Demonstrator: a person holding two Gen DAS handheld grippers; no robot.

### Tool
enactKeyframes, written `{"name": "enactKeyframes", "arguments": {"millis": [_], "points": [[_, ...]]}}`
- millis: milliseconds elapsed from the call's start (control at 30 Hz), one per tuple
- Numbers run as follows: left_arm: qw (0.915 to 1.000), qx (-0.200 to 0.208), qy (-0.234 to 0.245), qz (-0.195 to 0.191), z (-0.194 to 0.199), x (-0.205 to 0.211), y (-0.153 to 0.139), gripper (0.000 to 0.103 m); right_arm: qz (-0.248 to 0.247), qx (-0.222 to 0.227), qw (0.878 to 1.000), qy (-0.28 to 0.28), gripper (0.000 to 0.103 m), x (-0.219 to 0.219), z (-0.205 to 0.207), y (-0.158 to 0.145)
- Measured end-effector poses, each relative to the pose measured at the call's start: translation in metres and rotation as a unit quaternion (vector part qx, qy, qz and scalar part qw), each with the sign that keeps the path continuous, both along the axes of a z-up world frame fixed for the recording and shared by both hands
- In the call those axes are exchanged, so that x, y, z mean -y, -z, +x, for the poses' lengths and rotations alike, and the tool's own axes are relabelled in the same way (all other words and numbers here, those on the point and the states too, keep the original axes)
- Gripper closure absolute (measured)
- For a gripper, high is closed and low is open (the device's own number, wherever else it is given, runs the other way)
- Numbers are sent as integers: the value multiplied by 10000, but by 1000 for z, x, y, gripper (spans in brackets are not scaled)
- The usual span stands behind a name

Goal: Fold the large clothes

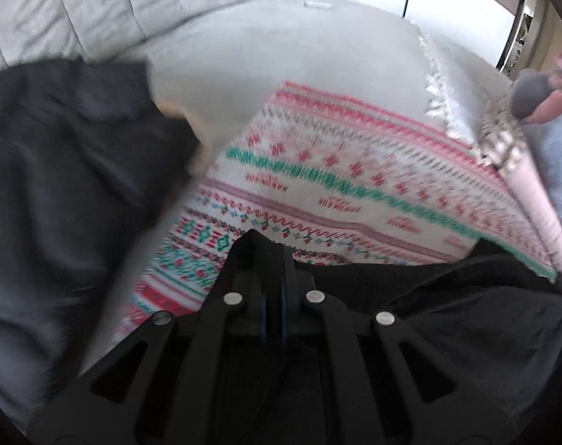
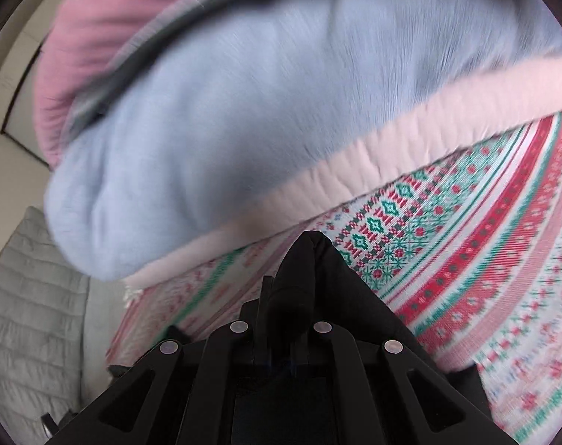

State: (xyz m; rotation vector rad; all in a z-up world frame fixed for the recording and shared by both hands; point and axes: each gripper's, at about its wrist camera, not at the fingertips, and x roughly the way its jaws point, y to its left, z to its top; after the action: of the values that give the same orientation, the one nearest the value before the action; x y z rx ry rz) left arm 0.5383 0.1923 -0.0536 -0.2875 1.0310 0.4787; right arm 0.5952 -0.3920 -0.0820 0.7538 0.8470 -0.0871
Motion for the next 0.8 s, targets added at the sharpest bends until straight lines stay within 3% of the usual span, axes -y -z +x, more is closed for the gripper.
{"name": "enactKeyframes", "arguments": {"millis": [167,333,433,467,533,567,600,667,800], "points": [[10000,-77,-9,-63,14,-1,21,96,-108,-185,9998,27,98,-6,14,23],[9998,-145,73,-139,18,0,11,94,-165,-374,9992,30,94,-10,21,22],[9989,25,120,-458,14,-7,-5,85,-20,-184,9998,-114,88,0,21,4],[9980,108,179,-597,12,-9,-12,79,42,-78,9999,-123,84,4,18,-3],[9969,211,242,-719,7,-11,-23,64,148,176,9997,-19,63,14,6,-15],[9967,271,255,-728,4,-12,-29,49,85,355,9992,145,39,21,-6,-24],[9967,350,241,-693,-1,-13,-37,40,1,471,9985,284,24,24,-15,-30],[9966,486,217,-635,-11,-16,-51,40,-188,626,9972,372,22,29,-36,-42],[9935,614,294,-909,-44,-11,-70,39,-191,266,9994,71,22,22,-78,-44]]}}
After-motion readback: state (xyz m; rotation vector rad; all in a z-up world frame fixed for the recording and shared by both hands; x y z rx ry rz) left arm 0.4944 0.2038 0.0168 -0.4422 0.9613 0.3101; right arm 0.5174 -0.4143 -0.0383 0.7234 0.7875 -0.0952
